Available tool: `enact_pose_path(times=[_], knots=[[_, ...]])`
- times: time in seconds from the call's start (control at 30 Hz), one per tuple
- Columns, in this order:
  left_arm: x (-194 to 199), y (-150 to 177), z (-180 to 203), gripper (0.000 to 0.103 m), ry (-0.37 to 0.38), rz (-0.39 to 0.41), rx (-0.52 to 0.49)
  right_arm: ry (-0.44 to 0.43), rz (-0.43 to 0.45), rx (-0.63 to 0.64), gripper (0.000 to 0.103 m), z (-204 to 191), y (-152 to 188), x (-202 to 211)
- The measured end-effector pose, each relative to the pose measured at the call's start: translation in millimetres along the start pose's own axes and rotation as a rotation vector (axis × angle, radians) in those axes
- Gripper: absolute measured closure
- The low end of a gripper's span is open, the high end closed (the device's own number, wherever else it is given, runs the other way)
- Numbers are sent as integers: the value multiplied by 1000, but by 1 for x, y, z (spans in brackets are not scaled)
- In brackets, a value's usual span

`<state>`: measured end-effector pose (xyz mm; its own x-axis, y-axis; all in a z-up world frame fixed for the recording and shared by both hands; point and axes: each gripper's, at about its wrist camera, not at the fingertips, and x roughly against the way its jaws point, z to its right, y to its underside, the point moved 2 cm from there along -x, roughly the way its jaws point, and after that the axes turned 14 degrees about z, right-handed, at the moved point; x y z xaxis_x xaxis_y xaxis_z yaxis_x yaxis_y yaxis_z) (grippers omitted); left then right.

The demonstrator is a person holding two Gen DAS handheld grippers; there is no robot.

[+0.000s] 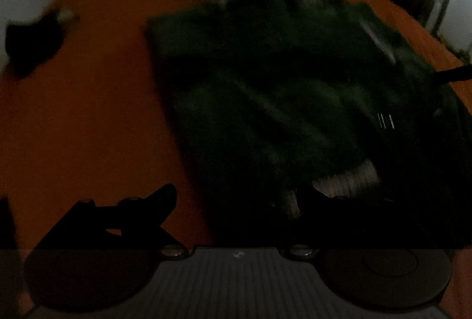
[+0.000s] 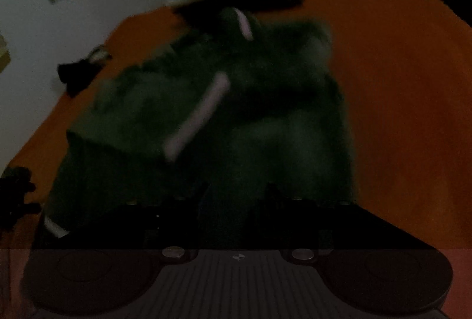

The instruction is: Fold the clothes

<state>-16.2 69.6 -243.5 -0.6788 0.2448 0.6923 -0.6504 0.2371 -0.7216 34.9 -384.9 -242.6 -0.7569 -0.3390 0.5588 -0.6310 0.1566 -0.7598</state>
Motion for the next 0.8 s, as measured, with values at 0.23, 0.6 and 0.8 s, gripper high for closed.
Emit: enact_pose_path(times=[0.23,0.6,0.8], knots=[[25,34,13,10,47,-69,-82,42,-24,91,58,13,26,41],[80,60,52,9,278,50,-608,110,-39,423,43,34,54,110],[79,60,109,6,459,87,-706,-173,27,569,24,-51,73,135]])
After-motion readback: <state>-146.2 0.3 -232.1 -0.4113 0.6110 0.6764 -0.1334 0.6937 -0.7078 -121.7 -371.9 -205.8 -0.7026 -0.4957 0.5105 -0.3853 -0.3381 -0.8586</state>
